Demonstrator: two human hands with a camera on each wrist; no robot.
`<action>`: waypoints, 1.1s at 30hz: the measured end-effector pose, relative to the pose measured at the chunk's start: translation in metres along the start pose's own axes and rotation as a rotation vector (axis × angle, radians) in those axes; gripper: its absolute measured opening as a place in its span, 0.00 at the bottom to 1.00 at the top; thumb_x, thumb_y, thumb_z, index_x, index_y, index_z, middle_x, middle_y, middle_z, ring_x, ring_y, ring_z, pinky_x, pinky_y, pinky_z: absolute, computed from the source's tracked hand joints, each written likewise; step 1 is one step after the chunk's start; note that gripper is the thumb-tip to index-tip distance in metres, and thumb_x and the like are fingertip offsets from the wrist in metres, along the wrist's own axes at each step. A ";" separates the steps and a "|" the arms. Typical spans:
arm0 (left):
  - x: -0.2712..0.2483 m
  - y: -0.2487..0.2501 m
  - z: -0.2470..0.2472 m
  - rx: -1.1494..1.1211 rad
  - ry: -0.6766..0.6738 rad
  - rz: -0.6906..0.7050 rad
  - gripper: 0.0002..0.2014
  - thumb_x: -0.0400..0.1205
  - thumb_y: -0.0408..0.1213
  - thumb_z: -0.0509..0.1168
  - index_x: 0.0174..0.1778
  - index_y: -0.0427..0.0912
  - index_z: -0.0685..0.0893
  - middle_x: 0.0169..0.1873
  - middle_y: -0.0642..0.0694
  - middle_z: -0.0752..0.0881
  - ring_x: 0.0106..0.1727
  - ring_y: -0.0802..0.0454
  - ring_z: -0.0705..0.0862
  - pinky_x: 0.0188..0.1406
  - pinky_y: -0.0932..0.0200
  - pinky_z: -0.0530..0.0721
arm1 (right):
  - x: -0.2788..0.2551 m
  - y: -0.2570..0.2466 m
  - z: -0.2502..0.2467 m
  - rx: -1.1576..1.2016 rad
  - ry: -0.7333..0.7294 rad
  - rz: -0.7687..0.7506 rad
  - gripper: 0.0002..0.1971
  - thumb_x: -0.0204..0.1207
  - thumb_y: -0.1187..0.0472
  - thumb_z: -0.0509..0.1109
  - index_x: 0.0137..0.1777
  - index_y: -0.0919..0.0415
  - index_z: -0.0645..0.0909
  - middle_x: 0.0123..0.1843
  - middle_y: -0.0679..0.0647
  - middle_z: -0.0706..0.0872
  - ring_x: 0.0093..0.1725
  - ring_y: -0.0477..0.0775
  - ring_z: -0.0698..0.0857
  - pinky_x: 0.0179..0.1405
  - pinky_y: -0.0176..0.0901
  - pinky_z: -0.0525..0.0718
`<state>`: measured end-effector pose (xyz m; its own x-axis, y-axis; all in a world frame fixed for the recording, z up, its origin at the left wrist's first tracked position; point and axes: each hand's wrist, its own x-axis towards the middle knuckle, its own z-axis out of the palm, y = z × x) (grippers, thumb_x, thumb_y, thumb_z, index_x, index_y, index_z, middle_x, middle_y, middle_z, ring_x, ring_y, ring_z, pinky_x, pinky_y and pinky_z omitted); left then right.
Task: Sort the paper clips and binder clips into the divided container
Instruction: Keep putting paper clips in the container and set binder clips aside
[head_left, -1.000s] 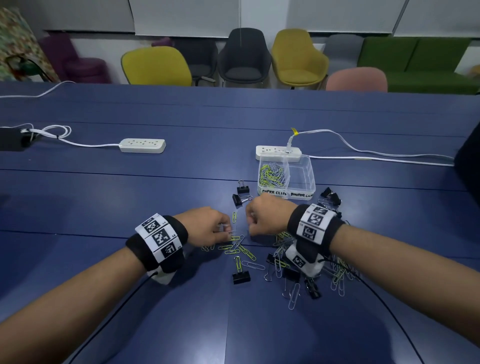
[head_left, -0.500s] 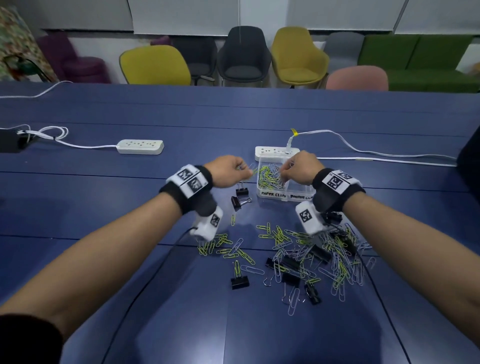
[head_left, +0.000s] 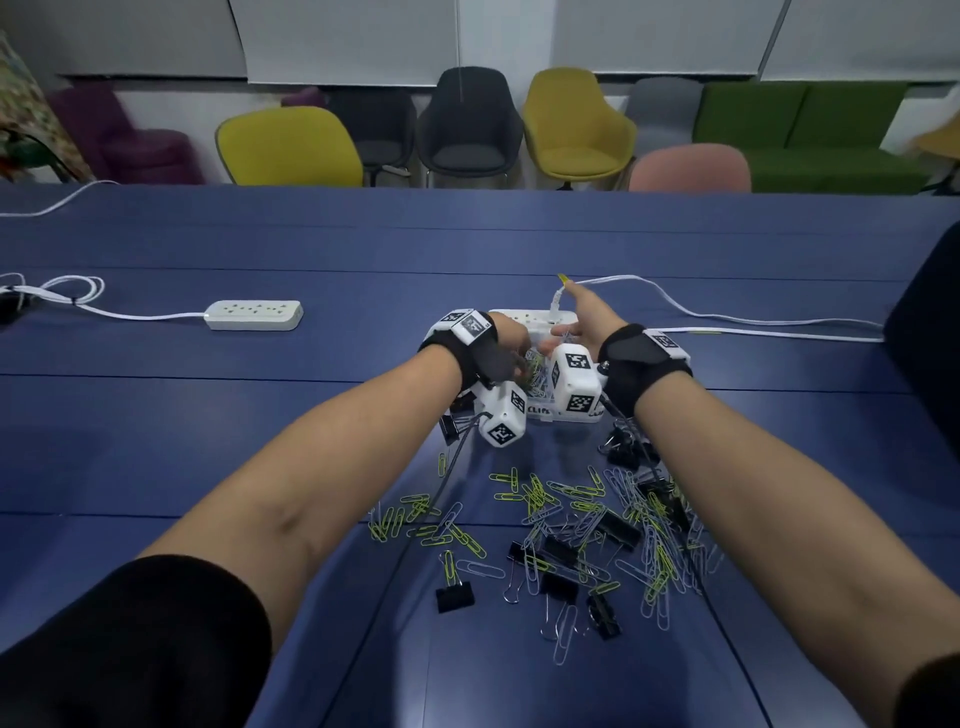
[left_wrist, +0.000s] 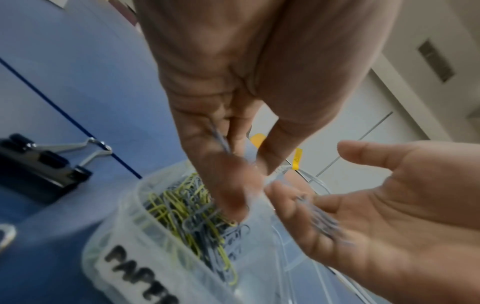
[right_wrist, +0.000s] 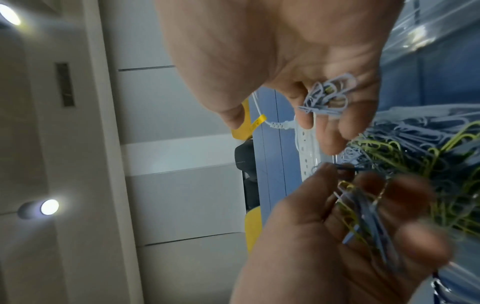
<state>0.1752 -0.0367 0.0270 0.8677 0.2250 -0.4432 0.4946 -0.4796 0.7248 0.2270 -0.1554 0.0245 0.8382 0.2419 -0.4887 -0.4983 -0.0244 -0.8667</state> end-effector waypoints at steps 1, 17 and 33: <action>0.001 0.000 0.002 -0.023 -0.001 0.012 0.20 0.86 0.33 0.59 0.73 0.29 0.75 0.69 0.35 0.81 0.68 0.39 0.82 0.46 0.59 0.89 | 0.004 0.001 0.000 0.004 -0.029 0.029 0.35 0.77 0.33 0.61 0.74 0.59 0.66 0.58 0.63 0.77 0.47 0.65 0.84 0.47 0.53 0.84; -0.024 -0.018 -0.010 -0.028 0.068 0.121 0.17 0.86 0.39 0.57 0.67 0.37 0.79 0.64 0.35 0.84 0.60 0.35 0.86 0.52 0.43 0.89 | -0.036 0.005 -0.030 -0.130 -0.229 -0.188 0.44 0.73 0.25 0.56 0.71 0.65 0.75 0.64 0.66 0.84 0.63 0.63 0.86 0.66 0.54 0.82; -0.094 -0.090 0.029 0.827 -0.169 0.542 0.19 0.76 0.53 0.71 0.61 0.51 0.85 0.52 0.49 0.87 0.44 0.55 0.83 0.50 0.57 0.84 | -0.111 0.089 -0.055 -1.568 -0.339 -0.434 0.18 0.66 0.49 0.82 0.56 0.49 0.88 0.44 0.45 0.89 0.42 0.45 0.87 0.43 0.38 0.85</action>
<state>0.0474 -0.0393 -0.0118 0.9154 -0.2915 -0.2776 -0.2111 -0.9349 0.2854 0.1016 -0.2377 -0.0033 0.6584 0.6720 -0.3390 0.6119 -0.7402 -0.2787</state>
